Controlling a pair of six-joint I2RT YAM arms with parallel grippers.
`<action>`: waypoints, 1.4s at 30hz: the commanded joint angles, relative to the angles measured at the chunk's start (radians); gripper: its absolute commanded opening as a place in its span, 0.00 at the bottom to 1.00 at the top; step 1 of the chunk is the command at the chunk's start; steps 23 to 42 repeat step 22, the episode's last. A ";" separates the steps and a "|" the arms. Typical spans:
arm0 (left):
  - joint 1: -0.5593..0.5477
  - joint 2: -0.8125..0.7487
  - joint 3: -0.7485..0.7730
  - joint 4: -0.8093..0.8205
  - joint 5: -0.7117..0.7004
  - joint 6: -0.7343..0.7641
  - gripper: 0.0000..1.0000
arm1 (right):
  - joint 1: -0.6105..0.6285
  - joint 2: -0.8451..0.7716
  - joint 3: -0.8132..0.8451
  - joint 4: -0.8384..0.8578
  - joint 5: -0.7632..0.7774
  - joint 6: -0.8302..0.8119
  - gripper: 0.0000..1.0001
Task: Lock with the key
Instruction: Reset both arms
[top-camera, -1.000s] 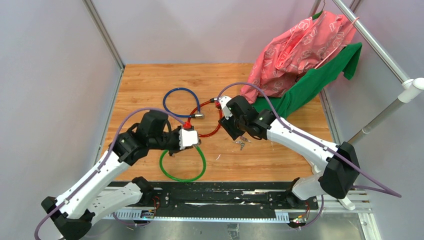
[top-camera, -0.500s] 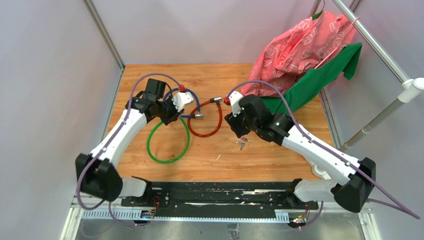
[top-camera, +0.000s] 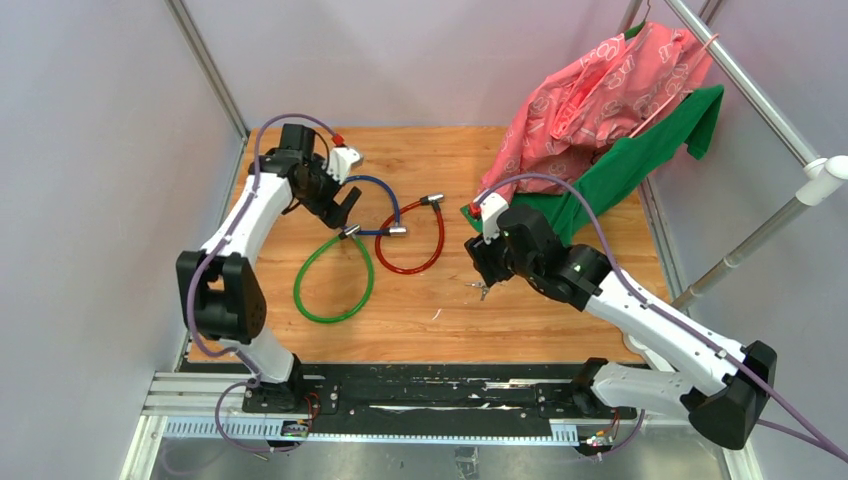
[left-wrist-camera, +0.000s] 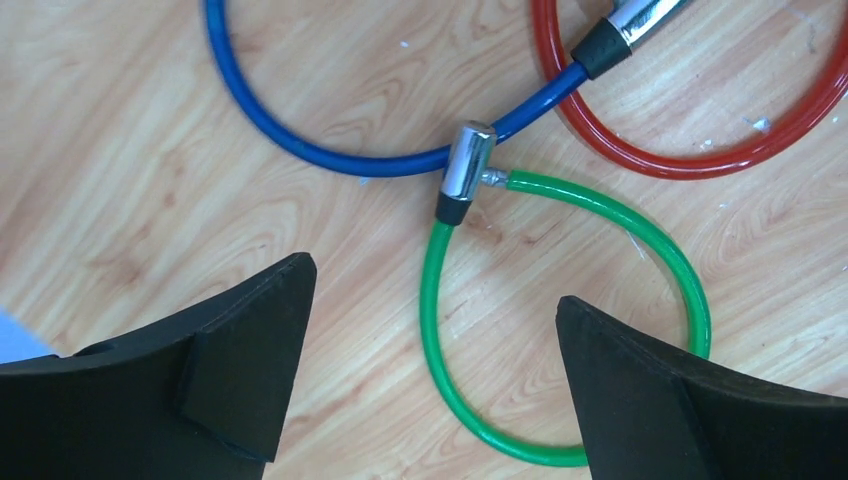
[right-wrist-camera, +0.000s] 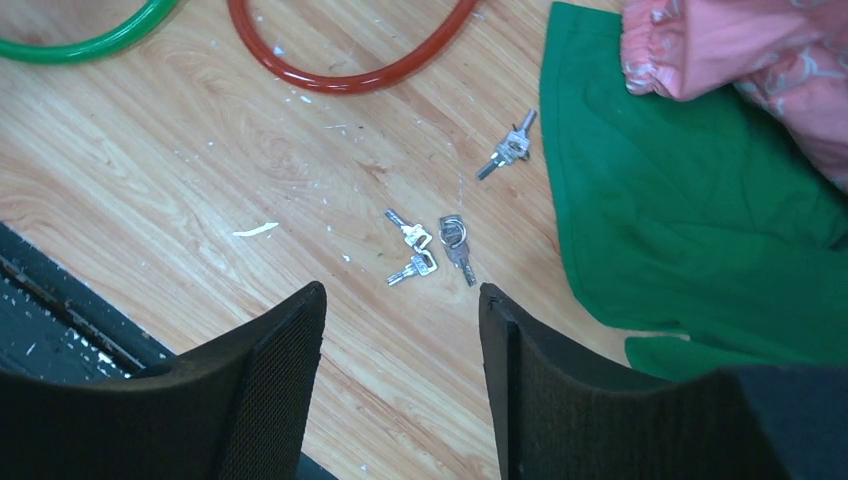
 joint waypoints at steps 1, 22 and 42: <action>0.010 -0.128 0.049 -0.039 -0.082 -0.069 1.00 | -0.025 -0.032 -0.049 0.013 0.110 0.062 0.63; 0.054 -0.581 -0.664 0.272 -0.252 -0.287 1.00 | -0.223 -0.208 -0.338 0.068 0.504 0.410 0.81; 0.054 -0.581 -0.664 0.272 -0.252 -0.287 1.00 | -0.223 -0.208 -0.338 0.068 0.504 0.410 0.81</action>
